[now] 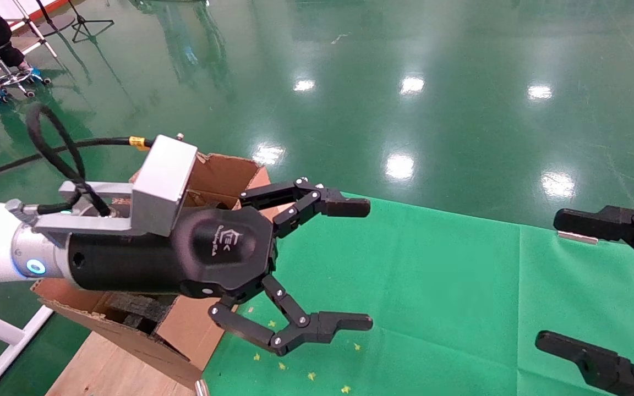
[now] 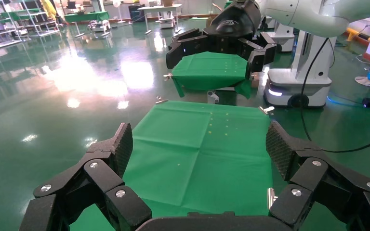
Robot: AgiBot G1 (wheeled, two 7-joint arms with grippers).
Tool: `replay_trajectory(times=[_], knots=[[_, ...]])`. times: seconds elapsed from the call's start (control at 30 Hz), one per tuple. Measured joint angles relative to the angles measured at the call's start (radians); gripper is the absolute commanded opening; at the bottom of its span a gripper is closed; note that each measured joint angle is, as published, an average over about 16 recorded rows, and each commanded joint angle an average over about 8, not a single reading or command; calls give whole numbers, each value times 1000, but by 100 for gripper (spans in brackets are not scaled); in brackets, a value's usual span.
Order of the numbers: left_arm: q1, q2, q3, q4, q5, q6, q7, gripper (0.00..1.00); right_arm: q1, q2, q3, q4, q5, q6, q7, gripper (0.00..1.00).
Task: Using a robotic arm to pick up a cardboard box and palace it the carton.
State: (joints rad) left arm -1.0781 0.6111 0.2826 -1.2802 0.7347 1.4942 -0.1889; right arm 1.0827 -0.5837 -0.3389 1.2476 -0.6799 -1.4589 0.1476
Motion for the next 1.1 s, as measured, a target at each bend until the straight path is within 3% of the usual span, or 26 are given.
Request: replay_trajectory(times=[1.1], knots=[[0, 0, 0, 0, 0, 0, 0, 100, 0, 0, 0, 0, 0, 0, 0, 100]])
